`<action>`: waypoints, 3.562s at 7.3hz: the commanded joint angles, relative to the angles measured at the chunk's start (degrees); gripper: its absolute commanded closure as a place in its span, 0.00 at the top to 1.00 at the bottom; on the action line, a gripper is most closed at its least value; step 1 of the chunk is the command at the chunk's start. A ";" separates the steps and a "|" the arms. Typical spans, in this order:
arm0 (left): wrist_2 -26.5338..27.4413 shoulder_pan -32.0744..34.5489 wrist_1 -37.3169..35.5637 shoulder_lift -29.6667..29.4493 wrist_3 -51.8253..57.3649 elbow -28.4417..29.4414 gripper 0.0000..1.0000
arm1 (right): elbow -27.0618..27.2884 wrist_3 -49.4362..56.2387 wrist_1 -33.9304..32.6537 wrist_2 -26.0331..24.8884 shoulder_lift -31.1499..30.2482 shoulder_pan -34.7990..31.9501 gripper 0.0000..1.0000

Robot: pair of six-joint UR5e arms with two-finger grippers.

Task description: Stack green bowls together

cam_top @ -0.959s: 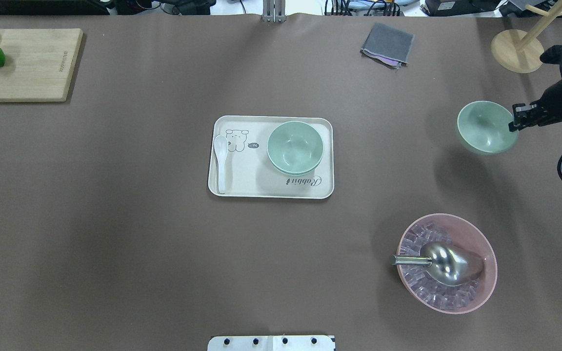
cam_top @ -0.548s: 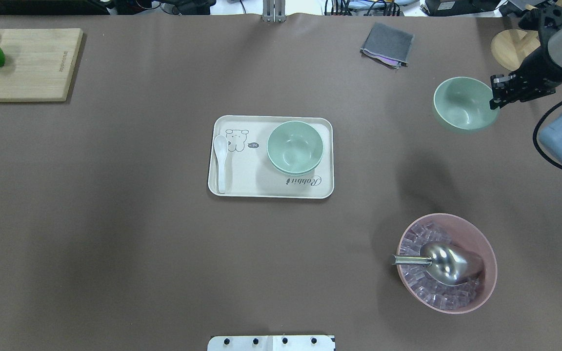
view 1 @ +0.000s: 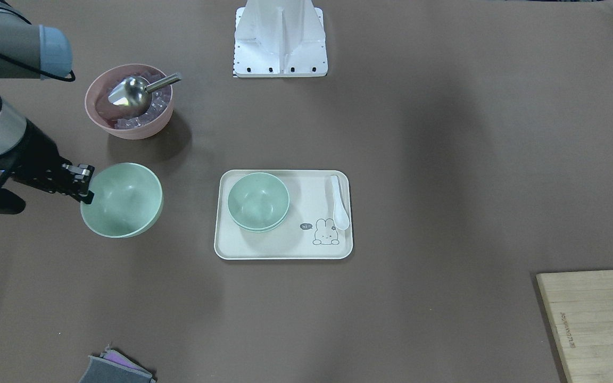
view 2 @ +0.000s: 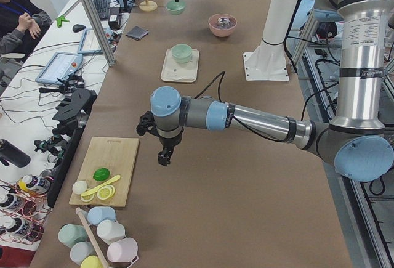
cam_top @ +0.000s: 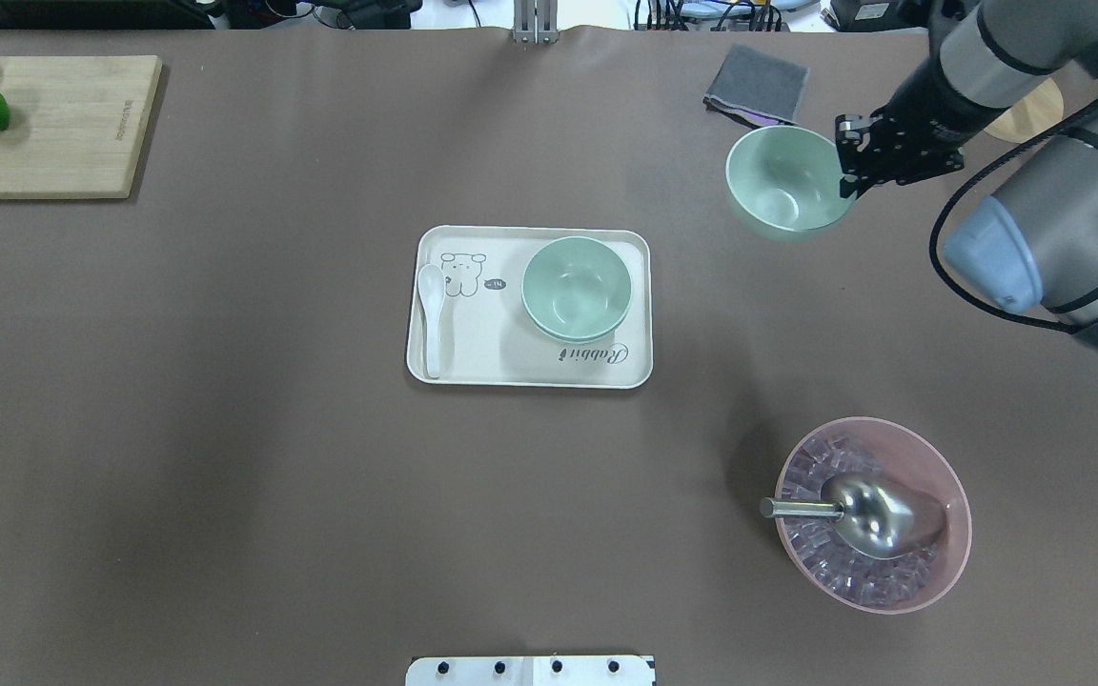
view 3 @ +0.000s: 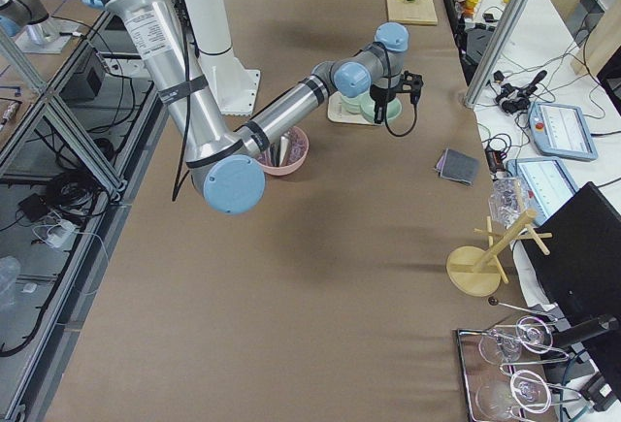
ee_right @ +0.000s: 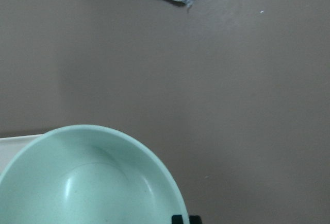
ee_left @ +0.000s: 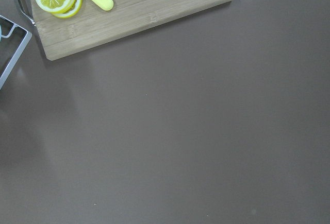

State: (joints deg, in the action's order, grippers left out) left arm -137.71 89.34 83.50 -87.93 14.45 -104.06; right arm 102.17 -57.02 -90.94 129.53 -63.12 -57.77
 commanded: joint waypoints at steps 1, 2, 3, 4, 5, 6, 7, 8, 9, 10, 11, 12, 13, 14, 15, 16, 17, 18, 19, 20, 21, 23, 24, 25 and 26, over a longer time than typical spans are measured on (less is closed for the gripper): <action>-0.19 -0.13 0.00 -0.05 -0.39 0.43 0.99 | -0.04 -10.79 0.06 -3.99 4.83 6.67 0.00; -0.28 -0.13 0.00 -0.05 -0.39 0.61 0.99 | -0.05 -14.14 0.06 -5.41 5.98 8.88 0.00; -0.28 -0.13 0.00 -0.14 -0.39 0.70 0.99 | -0.05 -16.52 0.06 -7.16 6.77 10.99 0.00; -0.28 -0.13 0.00 -0.14 -0.39 0.70 0.99 | -0.39 -18.11 0.15 -10.84 7.21 14.14 0.00; -0.36 -0.13 0.00 -0.14 -0.48 0.70 0.99 | -0.75 -18.48 0.23 -13.92 7.22 16.26 0.00; -0.37 -0.21 0.00 -0.14 -0.48 0.70 0.99 | -1.01 -19.26 0.23 -14.12 8.18 16.89 0.00; -0.37 -0.21 0.00 -0.14 -0.48 0.79 0.99 | -1.80 -22.32 0.32 -14.47 9.58 17.68 0.00; -0.37 -0.21 0.00 -0.14 -0.48 0.87 0.99 | -2.85 -22.96 0.32 -15.87 10.81 18.39 0.00; -0.37 -0.21 0.00 -0.23 -0.48 1.22 0.99 | -4.34 -23.22 0.41 -17.36 12.04 19.35 0.00; -0.37 -0.21 0.00 -0.23 -0.48 1.23 0.99 | -5.31 -23.57 0.50 -17.55 12.92 19.45 0.00; -0.45 -0.21 0.00 -0.23 -0.48 1.40 0.99 | -5.58 -23.40 0.50 -17.64 13.11 19.53 0.00; -0.45 -0.21 0.00 -0.23 -0.48 1.58 0.99 | -6.89 -23.40 0.50 -17.81 13.37 19.54 0.00; -0.45 -0.21 0.00 -0.23 -0.48 1.58 0.99 | -7.77 -23.31 0.50 -18.51 13.55 19.54 0.00; -0.45 -0.21 0.09 -0.23 -0.48 1.49 0.99 | -8.56 -23.40 0.50 -18.61 13.98 19.54 0.00; -0.45 -0.30 0.09 -0.31 -0.48 1.58 0.99 | -8.66 -23.49 0.50 -18.61 13.99 19.62 0.00; -0.45 -0.30 0.09 -0.32 -0.48 1.58 0.99 | -8.66 -23.49 0.58 -18.61 14.07 19.88 0.00; -0.45 -0.22 0.09 -0.32 -0.48 1.58 0.99 | -8.83 -23.49 1.98 -18.61 13.90 20.32 0.00; -0.45 -0.30 0.09 -0.32 -0.48 1.58 0.99 | -10.14 -23.75 4.43 -18.61 13.81 20.50 0.00; -0.45 -0.22 0.09 -0.32 -0.48 1.58 0.99 | -10.67 -23.75 4.63 -18.61 13.64 20.59 0.00; -0.45 -0.21 0.09 -0.32 -0.48 1.58 0.99 | -10.59 -23.93 4.72 -18.61 13.55 20.50 0.00; -0.45 -0.30 0.09 -0.32 -0.48 1.49 0.99 | -10.42 -23.93 4.72 -18.61 13.37 20.50 0.00; -0.54 -0.21 0.09 -0.32 -0.48 1.40 0.99 | -10.42 -23.93 4.72 -18.69 13.20 20.50 0.00; -0.54 -0.21 0.09 -0.32 -0.48 1.31 0.99 | -10.42 -23.93 4.72 -19.13 13.11 20.59 0.00; -0.54 -0.21 0.09 -0.32 -0.48 1.31 0.99 | -10.50 -23.93 4.72 -19.14 12.93 20.59 0.00; -0.54 -0.21 0.09 -0.32 -0.48 1.31 0.99 | -10.59 -23.93 4.72 -19.14 12.85 20.76 0.00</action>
State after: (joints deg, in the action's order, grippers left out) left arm -138.25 89.12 83.58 -88.24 13.97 -102.72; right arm 91.68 -80.95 -86.22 110.45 -50.14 -37.12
